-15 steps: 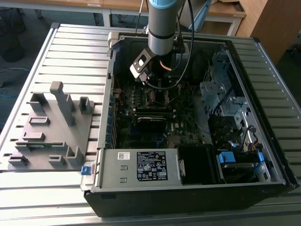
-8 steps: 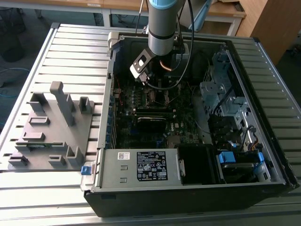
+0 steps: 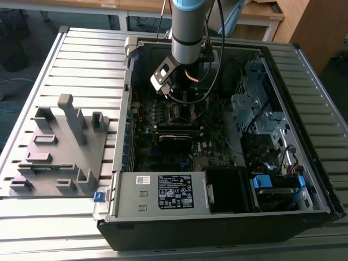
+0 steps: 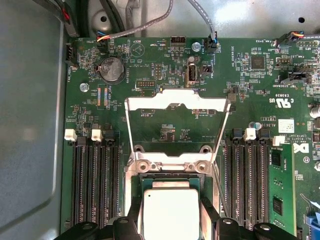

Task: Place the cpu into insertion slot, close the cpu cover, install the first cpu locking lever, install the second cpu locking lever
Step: 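Place the cpu into insertion slot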

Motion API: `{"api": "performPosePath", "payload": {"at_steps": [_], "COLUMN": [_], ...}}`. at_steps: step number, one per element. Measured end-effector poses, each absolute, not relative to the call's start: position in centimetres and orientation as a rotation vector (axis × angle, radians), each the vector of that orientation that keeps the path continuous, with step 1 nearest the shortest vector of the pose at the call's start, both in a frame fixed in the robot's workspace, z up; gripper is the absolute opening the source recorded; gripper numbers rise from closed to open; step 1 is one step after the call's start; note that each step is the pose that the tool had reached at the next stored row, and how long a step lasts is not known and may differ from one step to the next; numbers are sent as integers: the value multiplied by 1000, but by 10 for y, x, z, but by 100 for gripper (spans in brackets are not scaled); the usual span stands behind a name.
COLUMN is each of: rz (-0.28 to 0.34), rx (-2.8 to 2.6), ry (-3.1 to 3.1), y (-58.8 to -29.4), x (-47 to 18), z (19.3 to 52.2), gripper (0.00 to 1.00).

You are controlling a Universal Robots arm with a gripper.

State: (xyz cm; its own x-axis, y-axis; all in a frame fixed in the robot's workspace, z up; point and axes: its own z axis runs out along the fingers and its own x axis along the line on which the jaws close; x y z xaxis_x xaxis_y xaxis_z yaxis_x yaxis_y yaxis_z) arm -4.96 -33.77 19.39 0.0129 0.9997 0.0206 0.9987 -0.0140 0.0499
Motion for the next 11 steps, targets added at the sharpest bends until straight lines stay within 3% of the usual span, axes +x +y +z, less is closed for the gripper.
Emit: {"api": "performPosePath", "payload": {"at_steps": [11], "rz": [77], "rx": [2221], "ry": [2191], "y": [-338], "x": [-50], "z": [193], "gripper": [54]}}
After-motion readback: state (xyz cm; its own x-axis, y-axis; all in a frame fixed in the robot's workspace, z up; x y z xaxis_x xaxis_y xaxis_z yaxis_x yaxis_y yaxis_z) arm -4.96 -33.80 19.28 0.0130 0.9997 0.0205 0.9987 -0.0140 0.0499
